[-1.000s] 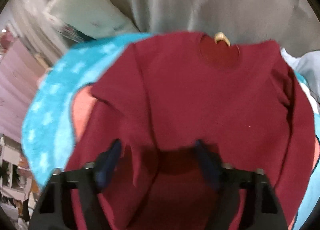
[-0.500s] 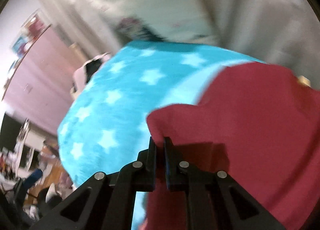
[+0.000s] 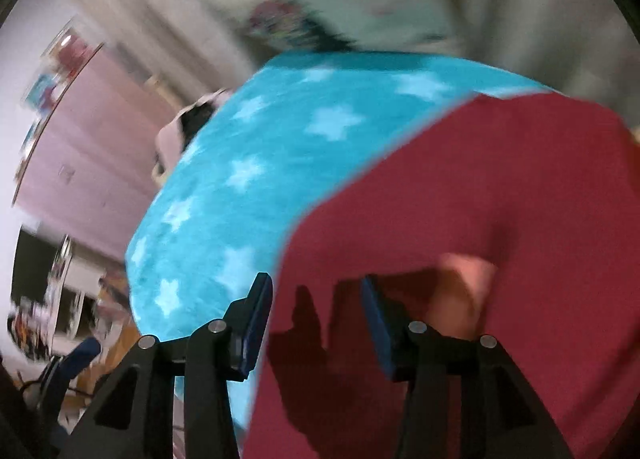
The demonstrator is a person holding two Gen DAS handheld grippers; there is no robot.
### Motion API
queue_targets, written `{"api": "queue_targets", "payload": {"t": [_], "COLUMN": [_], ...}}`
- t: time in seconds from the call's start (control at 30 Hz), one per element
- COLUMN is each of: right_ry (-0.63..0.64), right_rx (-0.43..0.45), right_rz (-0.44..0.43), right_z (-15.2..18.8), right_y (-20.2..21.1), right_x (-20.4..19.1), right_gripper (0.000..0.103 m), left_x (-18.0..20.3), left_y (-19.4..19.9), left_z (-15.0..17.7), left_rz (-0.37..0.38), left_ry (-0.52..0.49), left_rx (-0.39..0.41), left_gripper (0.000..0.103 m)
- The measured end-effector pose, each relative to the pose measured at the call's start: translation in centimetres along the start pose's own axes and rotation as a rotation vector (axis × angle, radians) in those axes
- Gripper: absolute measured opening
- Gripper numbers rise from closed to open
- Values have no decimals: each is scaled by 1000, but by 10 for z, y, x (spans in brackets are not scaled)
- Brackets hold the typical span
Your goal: Fold small clothes
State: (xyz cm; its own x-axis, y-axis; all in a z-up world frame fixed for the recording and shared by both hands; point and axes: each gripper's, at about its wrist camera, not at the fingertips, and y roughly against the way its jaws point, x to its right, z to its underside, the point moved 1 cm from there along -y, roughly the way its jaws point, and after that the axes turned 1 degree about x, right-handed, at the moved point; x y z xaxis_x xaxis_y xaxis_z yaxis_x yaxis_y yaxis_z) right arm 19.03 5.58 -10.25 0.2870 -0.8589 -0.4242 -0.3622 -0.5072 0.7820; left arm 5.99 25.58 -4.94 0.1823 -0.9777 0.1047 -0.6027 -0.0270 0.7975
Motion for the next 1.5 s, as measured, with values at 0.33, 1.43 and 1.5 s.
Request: {"api": "queue_targets", "payload": {"t": [0.33, 1.43, 1.5], "right_ry": [-334, -571, -487], "right_rx": [158, 262, 263], "right_rz": [294, 631, 468], "right_z": [112, 256, 258], "right_y": [175, 333, 321], "right_x": [173, 336, 304], "right_gripper": [62, 34, 54], "left_x": [63, 86, 77], "left_y": [9, 22, 9], "left_z": [12, 79, 88], "left_rz": [44, -17, 6], "left_ry": [-46, 114, 144], "left_rx": [2, -84, -132], "left_gripper": [98, 98, 98]}}
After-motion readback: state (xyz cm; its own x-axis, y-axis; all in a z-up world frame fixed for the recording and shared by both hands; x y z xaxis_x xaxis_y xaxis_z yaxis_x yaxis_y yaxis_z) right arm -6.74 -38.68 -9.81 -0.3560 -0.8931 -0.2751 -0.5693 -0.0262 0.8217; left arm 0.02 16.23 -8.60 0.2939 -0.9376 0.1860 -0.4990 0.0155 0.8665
